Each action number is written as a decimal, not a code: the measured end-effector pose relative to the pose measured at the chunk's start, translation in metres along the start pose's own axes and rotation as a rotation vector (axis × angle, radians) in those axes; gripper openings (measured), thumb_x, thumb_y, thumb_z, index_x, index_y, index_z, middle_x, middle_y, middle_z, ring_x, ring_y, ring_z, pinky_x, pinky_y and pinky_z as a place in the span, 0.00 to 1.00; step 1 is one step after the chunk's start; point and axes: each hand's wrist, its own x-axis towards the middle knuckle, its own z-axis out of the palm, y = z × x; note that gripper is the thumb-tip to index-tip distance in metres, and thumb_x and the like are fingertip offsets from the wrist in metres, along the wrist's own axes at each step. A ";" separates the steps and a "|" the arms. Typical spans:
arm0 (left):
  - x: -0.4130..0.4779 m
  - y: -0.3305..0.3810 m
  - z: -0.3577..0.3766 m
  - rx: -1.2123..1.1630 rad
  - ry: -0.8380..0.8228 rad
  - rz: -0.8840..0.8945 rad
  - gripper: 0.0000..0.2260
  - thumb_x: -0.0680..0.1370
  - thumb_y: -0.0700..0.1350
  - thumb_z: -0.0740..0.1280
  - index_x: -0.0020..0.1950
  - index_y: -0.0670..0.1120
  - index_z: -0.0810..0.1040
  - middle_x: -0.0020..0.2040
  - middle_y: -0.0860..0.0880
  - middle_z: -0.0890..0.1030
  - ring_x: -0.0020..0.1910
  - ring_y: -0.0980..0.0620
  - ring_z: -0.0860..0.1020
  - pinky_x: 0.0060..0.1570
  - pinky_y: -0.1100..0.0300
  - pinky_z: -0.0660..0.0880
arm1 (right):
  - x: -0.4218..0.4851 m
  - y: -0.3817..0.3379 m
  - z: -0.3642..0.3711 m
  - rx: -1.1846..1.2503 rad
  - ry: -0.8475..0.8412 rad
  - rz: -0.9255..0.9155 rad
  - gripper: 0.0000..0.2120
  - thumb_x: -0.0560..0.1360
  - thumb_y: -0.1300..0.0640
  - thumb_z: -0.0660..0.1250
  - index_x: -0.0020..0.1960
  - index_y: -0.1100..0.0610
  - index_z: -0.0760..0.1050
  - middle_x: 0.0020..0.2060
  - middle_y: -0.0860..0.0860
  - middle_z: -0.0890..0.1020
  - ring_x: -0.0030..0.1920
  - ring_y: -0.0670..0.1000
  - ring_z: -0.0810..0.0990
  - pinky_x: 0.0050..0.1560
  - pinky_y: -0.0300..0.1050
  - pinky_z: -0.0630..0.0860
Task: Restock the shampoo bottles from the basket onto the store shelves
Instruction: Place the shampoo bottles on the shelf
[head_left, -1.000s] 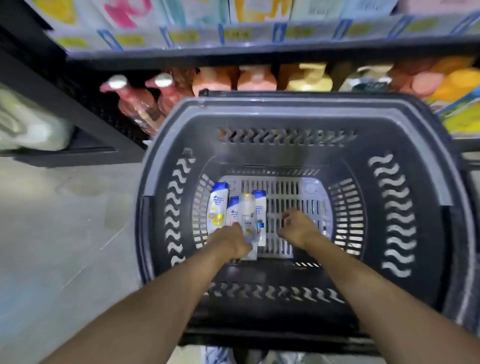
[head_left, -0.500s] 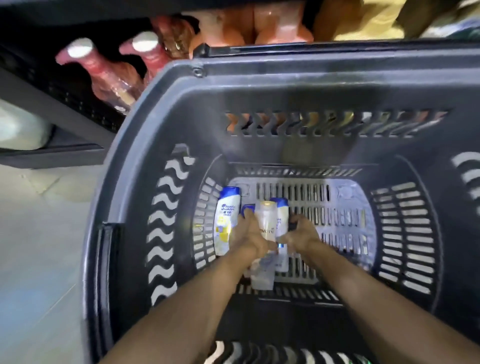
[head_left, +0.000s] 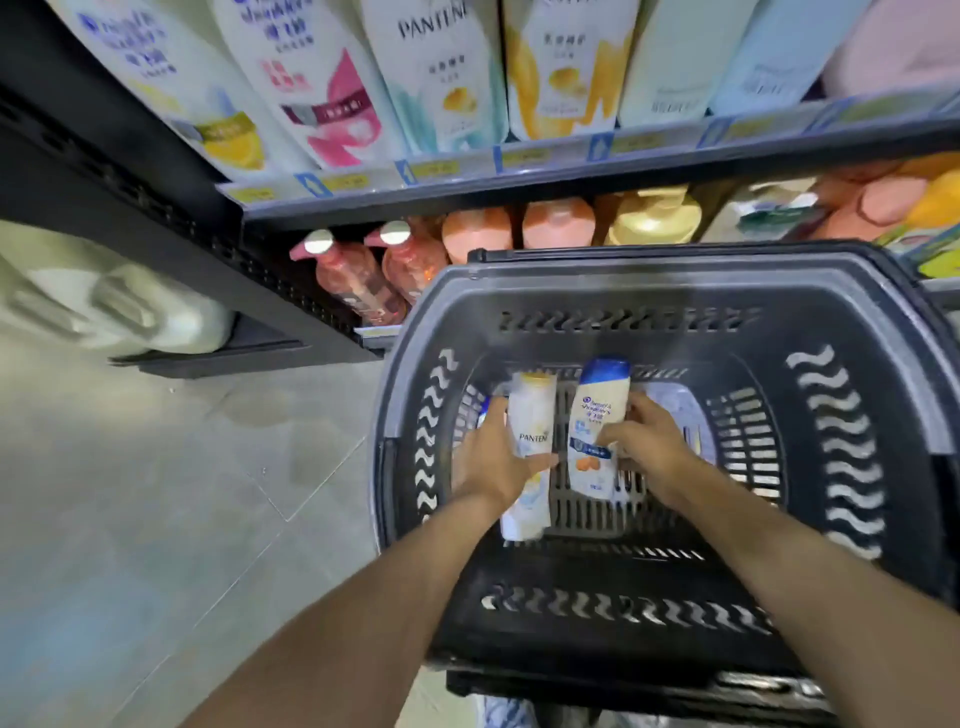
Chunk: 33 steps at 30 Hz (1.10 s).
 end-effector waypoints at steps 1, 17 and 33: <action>-0.013 0.013 -0.016 -0.005 0.025 0.021 0.35 0.67 0.57 0.79 0.68 0.52 0.67 0.56 0.50 0.82 0.54 0.46 0.80 0.53 0.48 0.78 | -0.020 -0.017 -0.008 0.036 -0.013 -0.017 0.21 0.69 0.75 0.64 0.59 0.63 0.73 0.55 0.59 0.82 0.53 0.60 0.81 0.43 0.49 0.78; -0.317 0.299 -0.325 -0.139 0.394 0.565 0.30 0.67 0.60 0.77 0.65 0.52 0.74 0.54 0.51 0.84 0.48 0.52 0.81 0.47 0.52 0.79 | -0.455 -0.340 -0.114 0.089 0.035 -0.679 0.17 0.65 0.71 0.76 0.46 0.55 0.76 0.46 0.55 0.84 0.46 0.55 0.82 0.51 0.51 0.79; -0.512 0.479 -0.529 -0.426 0.827 1.060 0.31 0.63 0.65 0.76 0.62 0.57 0.72 0.52 0.57 0.83 0.51 0.59 0.81 0.51 0.49 0.81 | -0.731 -0.568 -0.160 0.169 0.094 -1.297 0.17 0.69 0.65 0.75 0.56 0.62 0.78 0.46 0.52 0.84 0.40 0.42 0.81 0.31 0.30 0.74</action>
